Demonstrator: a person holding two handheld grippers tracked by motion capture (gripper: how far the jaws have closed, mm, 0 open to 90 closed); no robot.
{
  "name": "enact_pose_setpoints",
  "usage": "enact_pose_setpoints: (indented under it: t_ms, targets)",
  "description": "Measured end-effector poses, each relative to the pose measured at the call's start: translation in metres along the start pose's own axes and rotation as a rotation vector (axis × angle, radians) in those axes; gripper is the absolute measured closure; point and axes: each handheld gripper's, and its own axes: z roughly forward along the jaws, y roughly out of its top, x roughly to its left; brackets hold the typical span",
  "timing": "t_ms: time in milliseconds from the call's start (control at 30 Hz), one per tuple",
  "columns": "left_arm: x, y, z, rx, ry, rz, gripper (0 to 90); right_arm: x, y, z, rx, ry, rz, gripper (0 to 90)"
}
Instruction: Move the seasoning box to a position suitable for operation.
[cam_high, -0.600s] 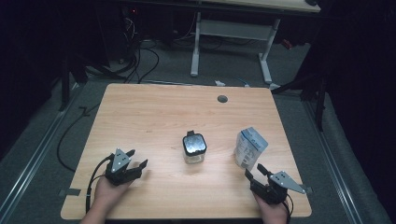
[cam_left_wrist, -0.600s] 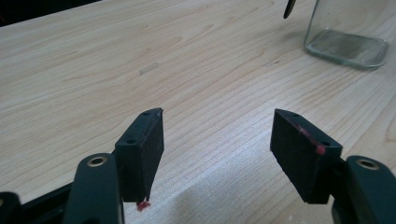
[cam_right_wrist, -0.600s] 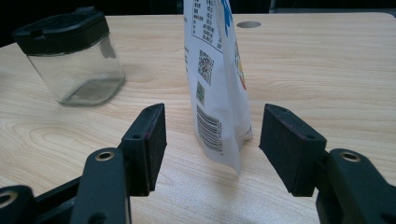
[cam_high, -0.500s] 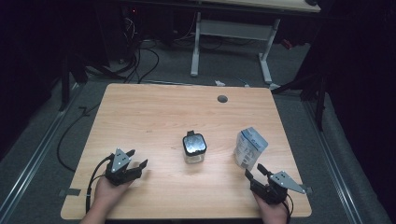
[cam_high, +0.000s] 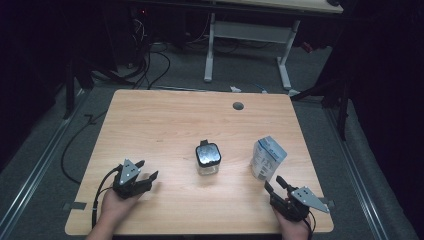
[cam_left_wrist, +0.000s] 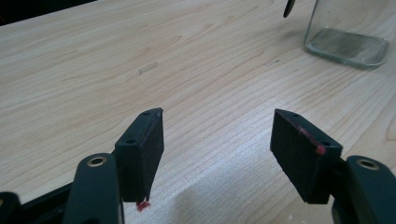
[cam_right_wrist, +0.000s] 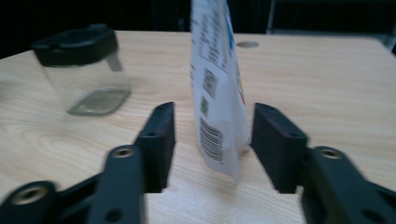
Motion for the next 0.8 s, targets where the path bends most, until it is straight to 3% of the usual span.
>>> enact_pose_setpoints:
  t_ms: [33,100,267,500,800]
  targets:
    - [0.000,0.000,0.000,0.000,0.000,0.000,35.1,0.000,0.000,0.000,0.000,0.000,0.000,53.8]
    - [0.000,0.000,0.000,0.003,-0.001,-0.003,35.1,0.008,0.007,-0.011,0.003,0.018,-0.040,65.9]
    - [0.000,0.000,0.000,0.000,-0.003,0.000,35.6,0.019,0.010,-0.012,0.028,0.059,-0.070,71.5]
    - [-0.001,0.000,-0.001,-0.006,-0.012,0.010,36.9,0.039,0.013,0.012,0.103,0.114,-0.111,71.6]
    - [0.000,-0.001,-0.002,-0.015,-0.023,-0.001,42.6,0.058,0.024,0.043,0.138,0.145,-0.125,74.2]
